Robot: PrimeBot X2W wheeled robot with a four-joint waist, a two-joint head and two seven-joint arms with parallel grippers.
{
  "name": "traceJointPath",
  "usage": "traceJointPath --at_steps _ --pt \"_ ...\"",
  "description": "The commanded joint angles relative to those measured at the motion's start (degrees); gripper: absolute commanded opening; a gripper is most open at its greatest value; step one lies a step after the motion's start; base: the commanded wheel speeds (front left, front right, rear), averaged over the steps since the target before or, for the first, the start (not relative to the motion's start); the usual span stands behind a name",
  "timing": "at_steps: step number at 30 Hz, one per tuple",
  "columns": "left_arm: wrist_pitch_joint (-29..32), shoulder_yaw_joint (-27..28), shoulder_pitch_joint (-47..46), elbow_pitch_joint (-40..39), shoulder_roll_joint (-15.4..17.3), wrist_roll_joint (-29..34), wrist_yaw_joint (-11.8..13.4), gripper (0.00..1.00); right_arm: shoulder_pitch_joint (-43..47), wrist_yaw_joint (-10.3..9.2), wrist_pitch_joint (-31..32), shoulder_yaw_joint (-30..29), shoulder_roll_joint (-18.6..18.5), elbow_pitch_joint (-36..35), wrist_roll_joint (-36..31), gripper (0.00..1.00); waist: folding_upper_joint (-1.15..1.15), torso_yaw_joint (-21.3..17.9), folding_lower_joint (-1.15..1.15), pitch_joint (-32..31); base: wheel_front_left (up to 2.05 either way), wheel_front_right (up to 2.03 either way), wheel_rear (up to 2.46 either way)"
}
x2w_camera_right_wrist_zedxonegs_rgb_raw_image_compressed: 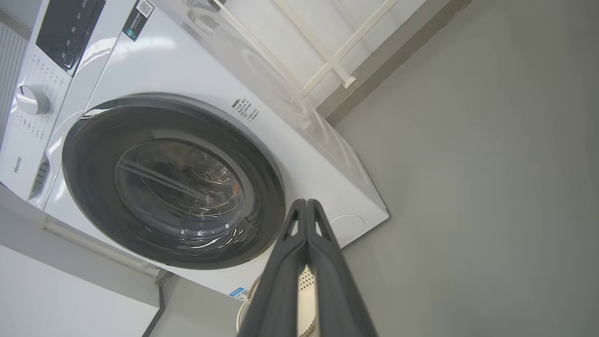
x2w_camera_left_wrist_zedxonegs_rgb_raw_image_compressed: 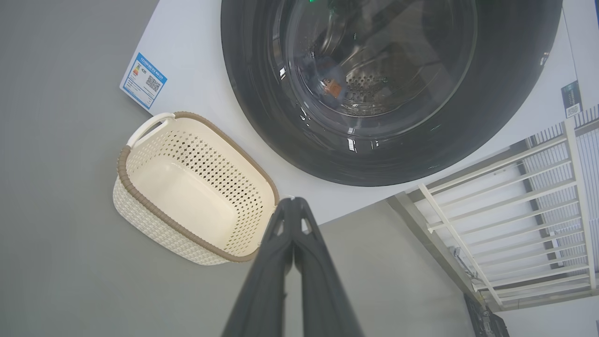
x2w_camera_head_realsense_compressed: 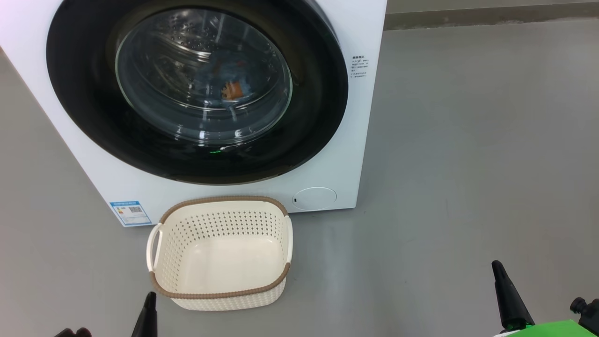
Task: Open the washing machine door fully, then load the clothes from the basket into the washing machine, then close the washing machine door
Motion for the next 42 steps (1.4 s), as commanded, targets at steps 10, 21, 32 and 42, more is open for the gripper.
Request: traceJointPath --at_steps 10,21,32,42 --pt "1.9 2.5 -3.5 -0.7 1.1 -7.0 -0.8 0.00 -4.0 -0.23 1.9 0.3 -0.3 -0.1 8.3 0.00 0.00 0.0 -0.01 0.1 0.00 0.00 0.00" --pt "3.6 3.6 -4.4 -0.4 1.3 -12.7 -1.2 0.00 -5.2 -0.26 3.6 0.1 -0.1 1.0 14.9 0.00 0.00 0.1 -0.01 0.3 0.00 0.00 0.00" --pt "5.5 4.8 -5.4 -0.1 1.4 -19.0 -1.6 0.00 -6.5 -0.30 5.5 -0.1 0.0 2.2 22.1 0.00 0.00 0.1 -0.01 0.4 0.00 0.00 0.00" --pt "7.2 5.9 -6.3 0.2 1.5 -24.7 -2.0 0.00 -7.7 -0.33 7.2 -0.4 0.2 3.3 28.6 0.00 0.00 0.1 -0.01 0.5 0.00 0.00 0.00"
